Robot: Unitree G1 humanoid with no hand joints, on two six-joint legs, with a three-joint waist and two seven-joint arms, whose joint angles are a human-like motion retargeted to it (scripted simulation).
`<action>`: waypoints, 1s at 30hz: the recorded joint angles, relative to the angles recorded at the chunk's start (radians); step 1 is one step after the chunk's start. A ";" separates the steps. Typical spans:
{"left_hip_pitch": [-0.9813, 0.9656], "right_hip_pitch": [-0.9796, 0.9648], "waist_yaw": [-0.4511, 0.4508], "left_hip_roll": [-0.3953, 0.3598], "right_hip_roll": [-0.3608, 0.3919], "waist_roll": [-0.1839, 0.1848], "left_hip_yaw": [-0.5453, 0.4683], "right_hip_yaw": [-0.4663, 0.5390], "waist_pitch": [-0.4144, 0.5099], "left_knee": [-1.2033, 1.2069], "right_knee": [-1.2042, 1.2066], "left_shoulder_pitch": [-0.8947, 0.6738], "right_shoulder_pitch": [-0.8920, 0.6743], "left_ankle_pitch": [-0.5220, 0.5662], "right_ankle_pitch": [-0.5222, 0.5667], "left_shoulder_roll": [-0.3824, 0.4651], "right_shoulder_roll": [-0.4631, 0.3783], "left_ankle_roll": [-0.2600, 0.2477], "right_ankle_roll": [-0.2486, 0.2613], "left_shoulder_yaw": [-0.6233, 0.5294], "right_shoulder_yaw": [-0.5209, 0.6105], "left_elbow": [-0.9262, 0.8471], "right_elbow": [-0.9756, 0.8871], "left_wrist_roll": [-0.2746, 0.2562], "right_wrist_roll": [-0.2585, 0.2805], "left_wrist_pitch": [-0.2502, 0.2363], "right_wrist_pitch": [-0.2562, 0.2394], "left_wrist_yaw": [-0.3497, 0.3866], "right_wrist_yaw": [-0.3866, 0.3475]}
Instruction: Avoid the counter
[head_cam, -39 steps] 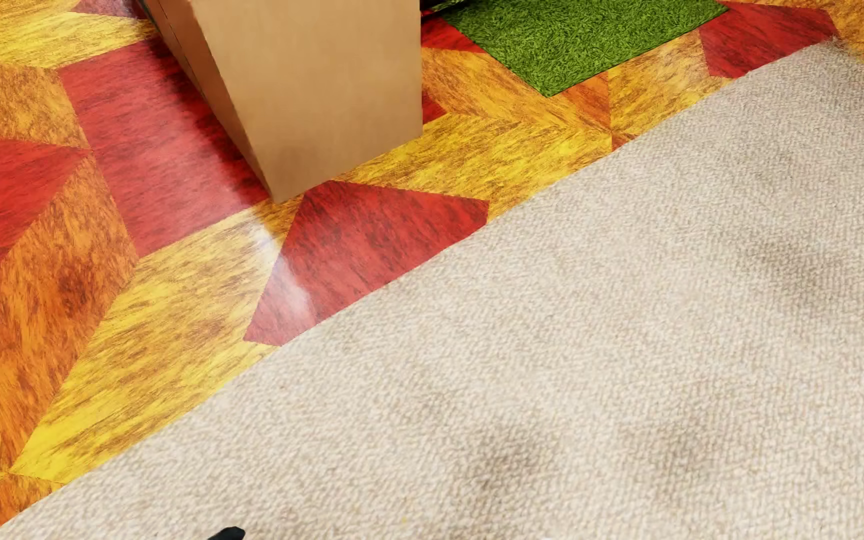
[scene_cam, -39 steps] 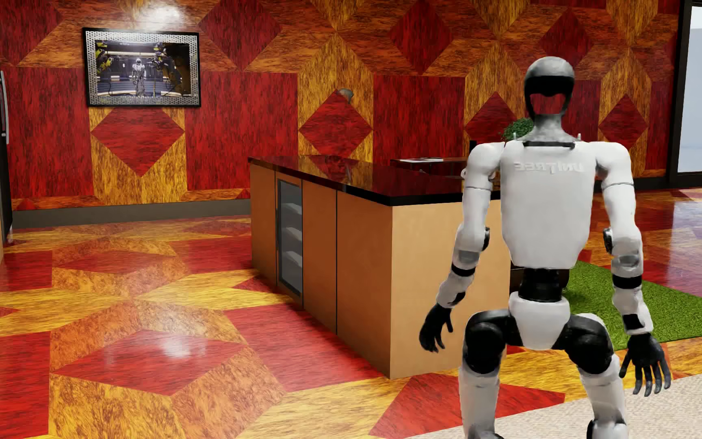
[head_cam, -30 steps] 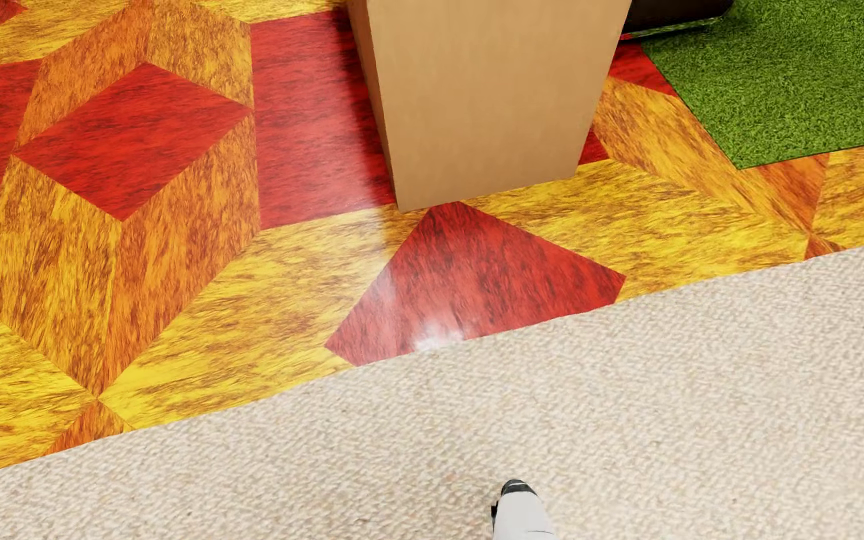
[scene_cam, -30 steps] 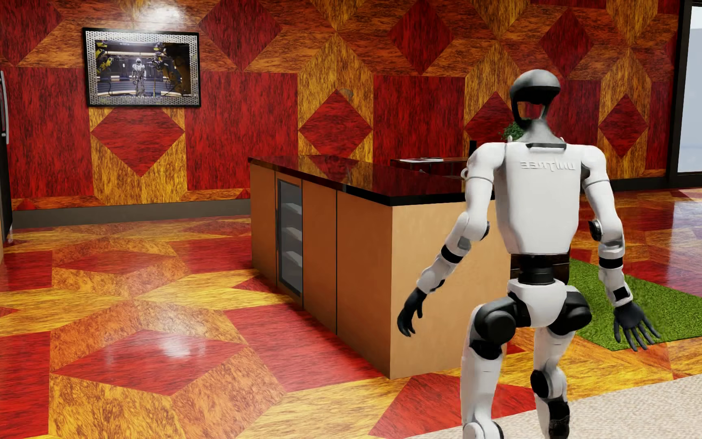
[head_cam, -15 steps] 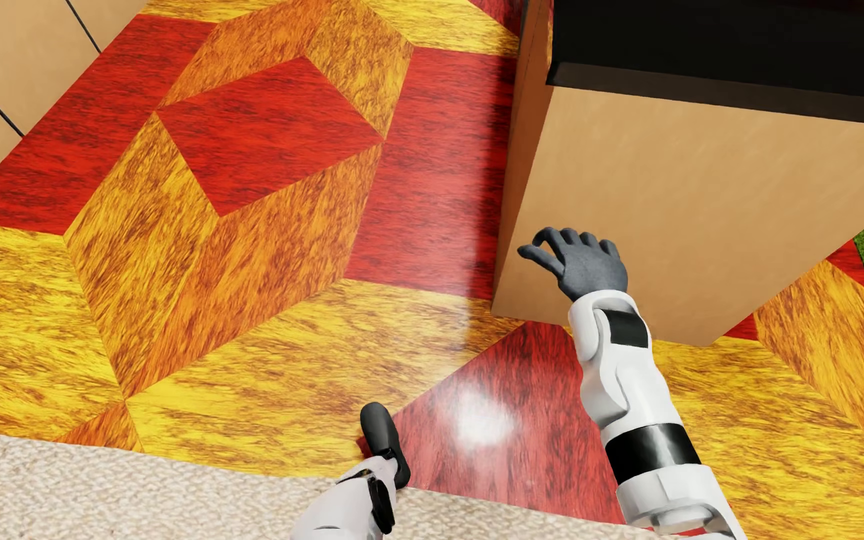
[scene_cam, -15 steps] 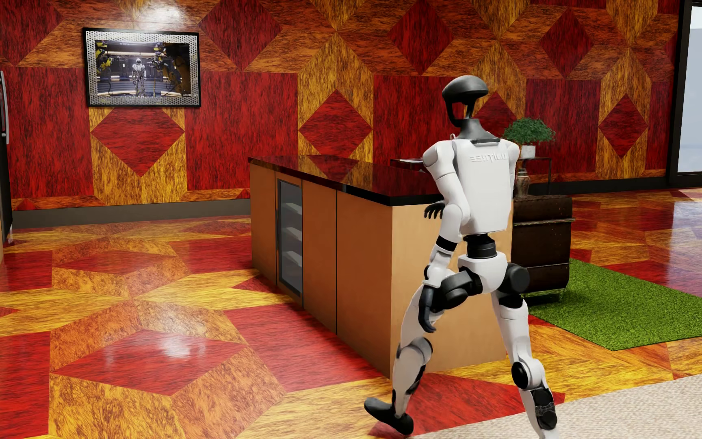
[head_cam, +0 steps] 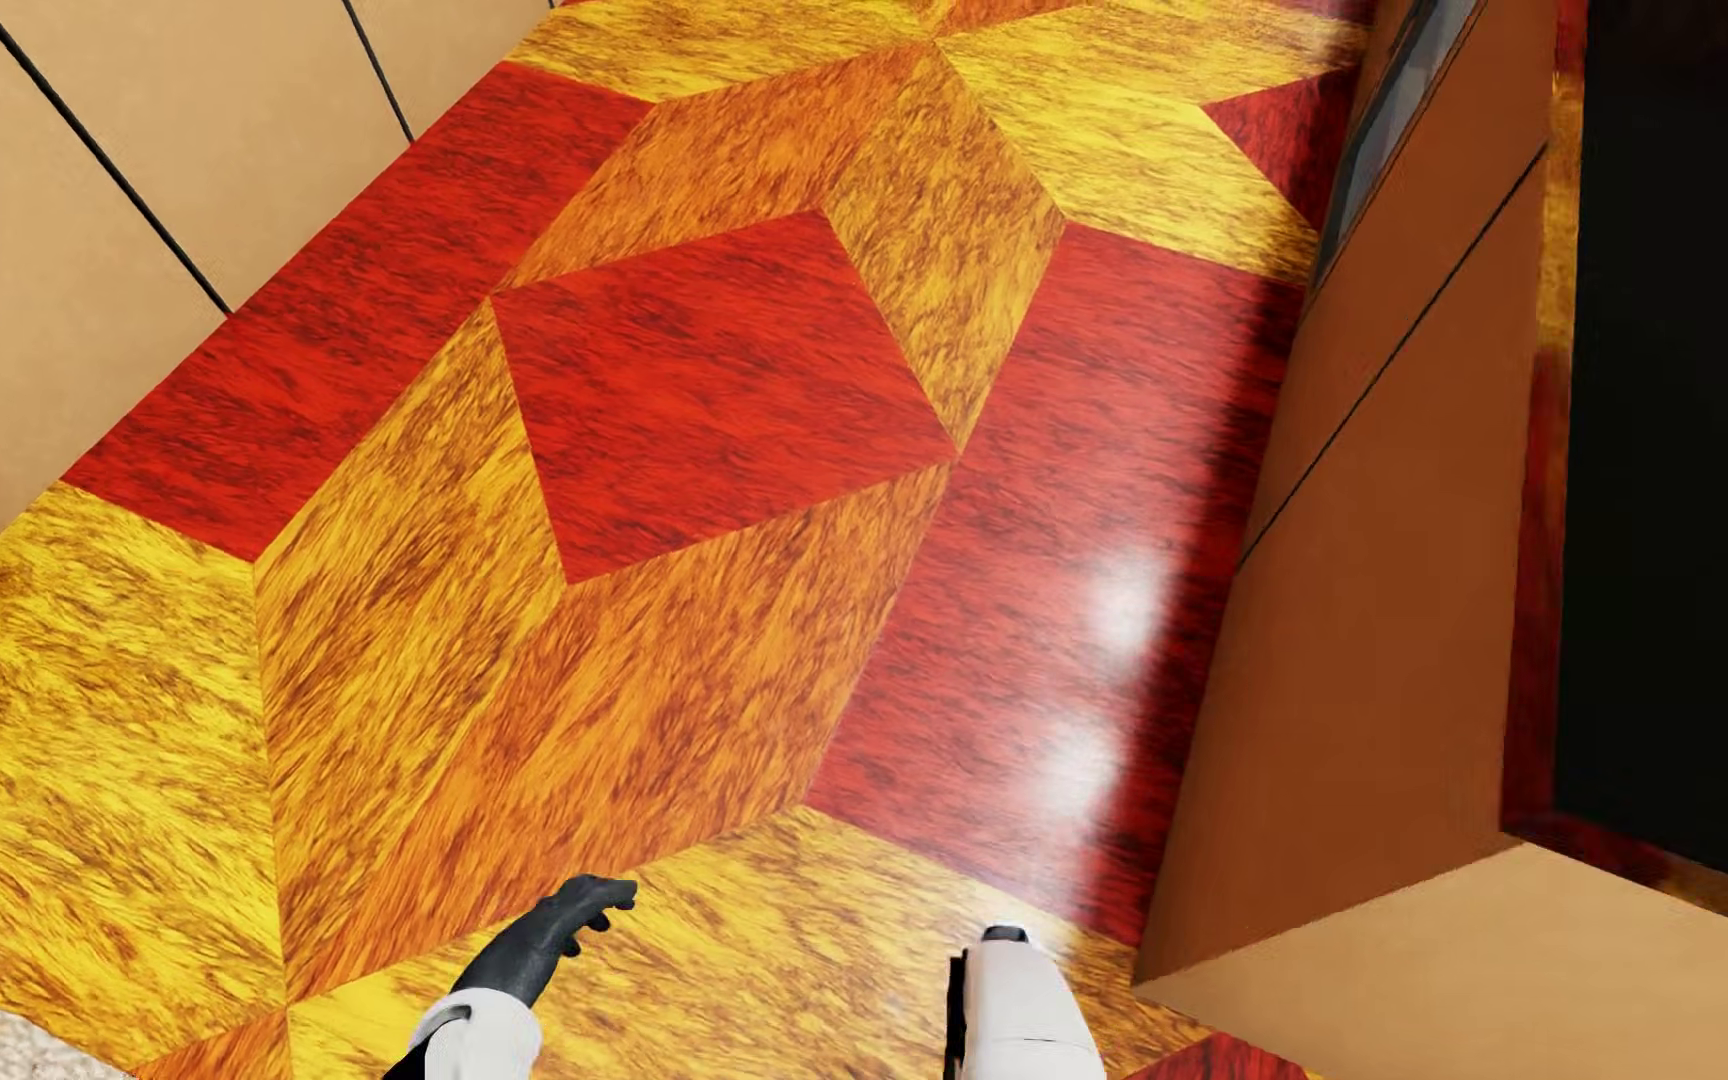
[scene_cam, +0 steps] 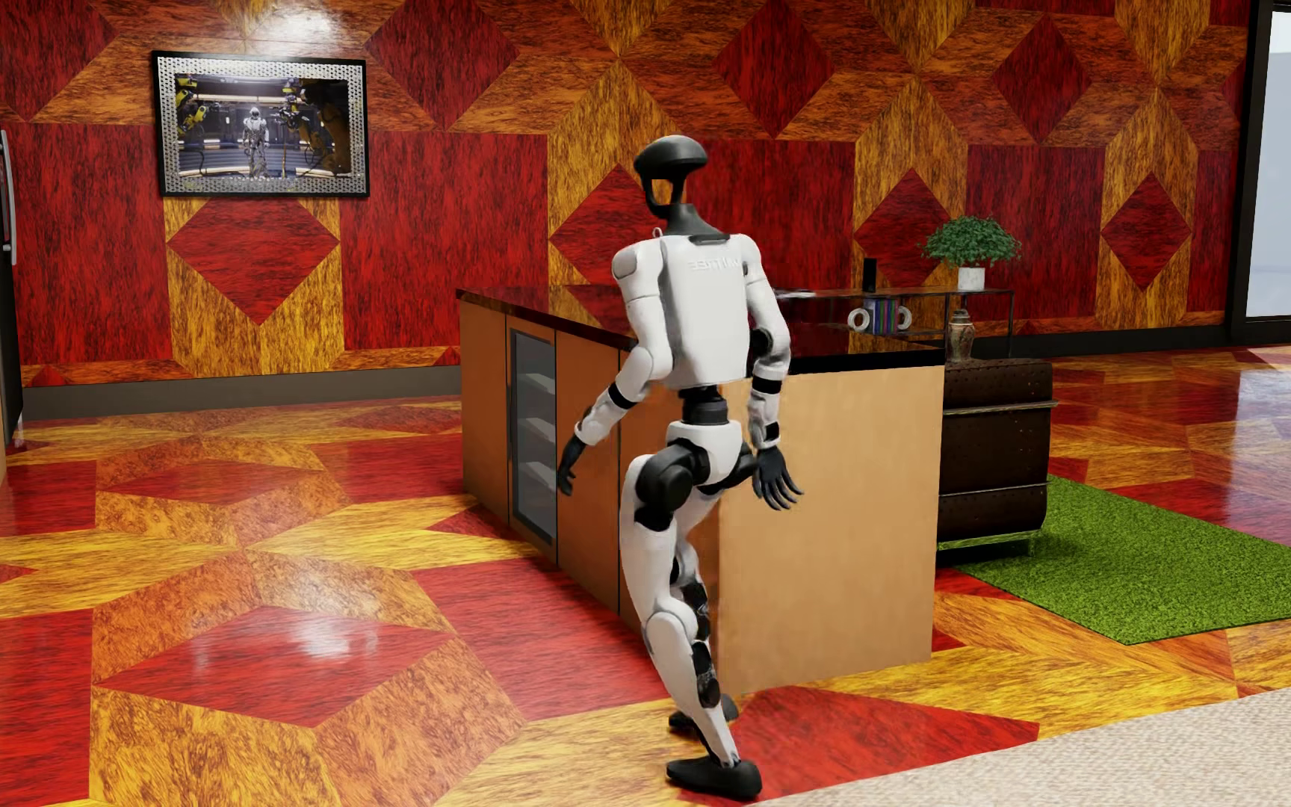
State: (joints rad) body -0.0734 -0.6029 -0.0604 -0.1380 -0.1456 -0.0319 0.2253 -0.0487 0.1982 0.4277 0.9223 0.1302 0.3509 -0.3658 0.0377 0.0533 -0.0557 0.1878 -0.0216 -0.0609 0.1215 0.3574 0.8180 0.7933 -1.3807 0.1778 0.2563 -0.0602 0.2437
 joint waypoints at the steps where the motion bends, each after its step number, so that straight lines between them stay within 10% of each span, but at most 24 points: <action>1: 0.049 0.006 -0.011 -0.016 -0.023 -0.001 -0.041 -0.103 -0.004 -0.019 -0.238 -0.027 0.071 -0.022 0.017 0.019 0.036 -0.005 0.002 -0.033 -0.043 -0.007 -0.028 -0.013 0.044 -0.002 -0.016 -0.004 -0.037; 4: 0.237 0.008 -0.027 -0.032 0.139 0.000 -0.096 -0.014 -0.011 -0.128 -0.838 -0.070 0.160 -0.035 -0.030 0.042 0.075 -0.026 0.262 -0.082 -0.061 0.052 -0.031 -0.024 0.090 0.054 -0.043 0.011 -0.011; 6: 0.345 -0.019 -0.024 -0.035 0.175 -0.001 -0.078 -0.087 -0.015 -0.116 -0.718 -0.061 0.151 -0.013 -0.026 0.050 0.039 -0.031 0.206 -0.101 -0.002 0.154 -0.052 -0.004 -0.015 0.109 -0.073 0.003 0.041; 8: 0.396 -0.023 -0.049 0.005 0.190 0.020 -0.079 -0.116 -0.016 -0.012 -0.518 -0.041 0.157 0.123 0.065 0.059 0.061 -0.034 -0.010 -0.143 -0.064 0.285 -0.148 0.039 -0.026 0.161 -0.051 -0.036 -0.027; 11: 0.220 0.051 -0.072 0.125 0.179 0.068 -0.117 -0.186 -0.005 0.569 -0.290 0.022 0.141 0.462 -0.063 0.051 0.181 -0.207 -0.129 -0.167 -0.262 0.452 -0.259 0.099 0.206 0.202 0.035 -0.065 -0.166; 13: -0.002 0.179 -0.052 0.203 0.211 0.092 -0.158 -0.203 0.003 0.897 -0.296 0.100 -0.008 0.383 -0.162 0.053 0.172 -0.158 -0.127 -0.091 -0.297 0.387 -0.157 0.082 0.293 0.195 0.106 -0.053 -0.221; 15: -0.210 0.344 -0.007 0.305 0.262 0.105 -0.160 -0.178 0.002 1.011 -0.395 0.192 -0.211 0.330 -0.202 0.013 0.080 -0.112 -0.120 0.022 -0.115 0.300 0.041 0.025 0.064 0.159 0.130 0.013 -0.176; 17: -0.377 0.493 0.048 0.369 0.305 0.107 -0.136 -0.118 -0.007 0.922 -0.488 0.254 -0.385 0.320 -0.236 0.002 0.015 -0.081 -0.112 0.080 0.055 0.227 0.063 0.003 -0.130 0.124 0.005 0.030 -0.164; 19: -0.481 0.618 0.089 0.383 0.333 0.104 -0.100 -0.049 -0.017 0.652 -0.545 0.288 -0.516 0.325 -0.285 0.016 0.003 -0.072 -0.102 0.092 0.043 0.181 -0.058 0.013 -0.061 0.090 -0.077 0.028 -0.177; 24: -0.515 0.878 0.095 0.258 0.349 0.107 -0.067 0.027 -0.029 -0.308 -0.658 0.305 -0.674 0.291 -0.361 -0.006 -0.069 -0.299 -0.071 0.116 0.077 0.177 -0.457 0.032 0.226 0.091 -0.136 -0.038 -0.225; 27: -0.519 0.966 0.113 0.214 0.284 0.085 -0.020 0.007 -0.030 -0.064 -0.517 0.314 -0.602 0.432 -0.208 -0.027 -0.088 -0.101 -0.040 0.123 0.098 0.201 -0.570 0.088 0.308 0.100 -0.113 -0.062 -0.224; 30: -0.477 0.777 0.123 0.218 0.136 0.032 0.057 -0.039 -0.021 0.226 0.096 0.317 -0.487 0.326 0.120 -0.102 -0.099 -0.045 0.134 0.208 0.154 0.263 -0.483 0.044 0.088 0.153 -0.032 -0.010 -0.271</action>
State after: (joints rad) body -0.5504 0.1745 0.0629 0.0803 -0.0098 0.0001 0.2822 -0.0874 0.1773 0.6536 1.0180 0.4467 -0.1362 -0.0402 0.1575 -0.0492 -0.1546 0.1427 0.1123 0.1467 0.2753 0.6204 0.3346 0.8370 -1.2928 0.3312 0.2242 -0.0702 -0.0273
